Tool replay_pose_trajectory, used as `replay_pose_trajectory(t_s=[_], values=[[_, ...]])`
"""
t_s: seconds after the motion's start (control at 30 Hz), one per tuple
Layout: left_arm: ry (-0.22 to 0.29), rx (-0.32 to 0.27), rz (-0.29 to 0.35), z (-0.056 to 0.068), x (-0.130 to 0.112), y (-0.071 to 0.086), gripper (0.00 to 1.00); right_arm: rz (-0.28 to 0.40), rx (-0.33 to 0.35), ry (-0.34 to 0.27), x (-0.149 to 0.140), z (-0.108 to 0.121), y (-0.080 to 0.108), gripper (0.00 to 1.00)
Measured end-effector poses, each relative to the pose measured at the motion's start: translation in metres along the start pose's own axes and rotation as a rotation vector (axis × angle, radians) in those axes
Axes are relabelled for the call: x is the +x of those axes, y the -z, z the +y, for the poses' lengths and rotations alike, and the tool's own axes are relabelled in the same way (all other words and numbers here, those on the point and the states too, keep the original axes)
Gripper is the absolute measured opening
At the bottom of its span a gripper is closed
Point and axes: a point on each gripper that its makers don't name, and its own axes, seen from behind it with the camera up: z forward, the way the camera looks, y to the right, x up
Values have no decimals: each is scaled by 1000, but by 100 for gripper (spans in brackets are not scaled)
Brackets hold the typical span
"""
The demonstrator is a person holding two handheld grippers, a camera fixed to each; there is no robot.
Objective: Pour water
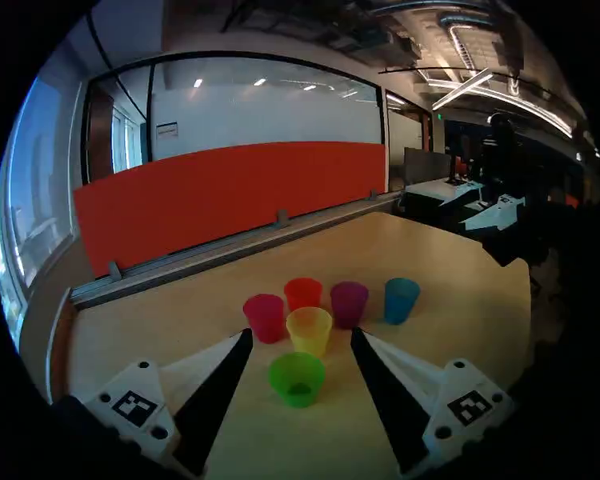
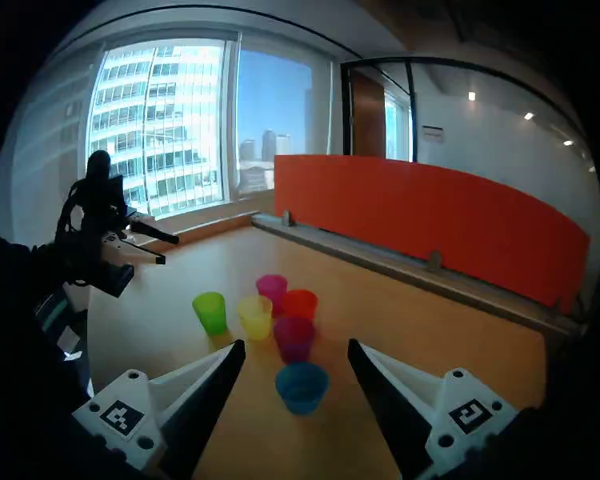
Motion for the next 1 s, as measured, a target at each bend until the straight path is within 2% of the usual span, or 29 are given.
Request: replay_pose_trajectory(t_s=[0.67,1.0], values=[[-3,-27,-108,9,-55,-21,92,-90,1,21,-63,1,-29,100],[14,-26,-160,6,-83,-28,91,-117,2,18,-84,-1,-40,100]])
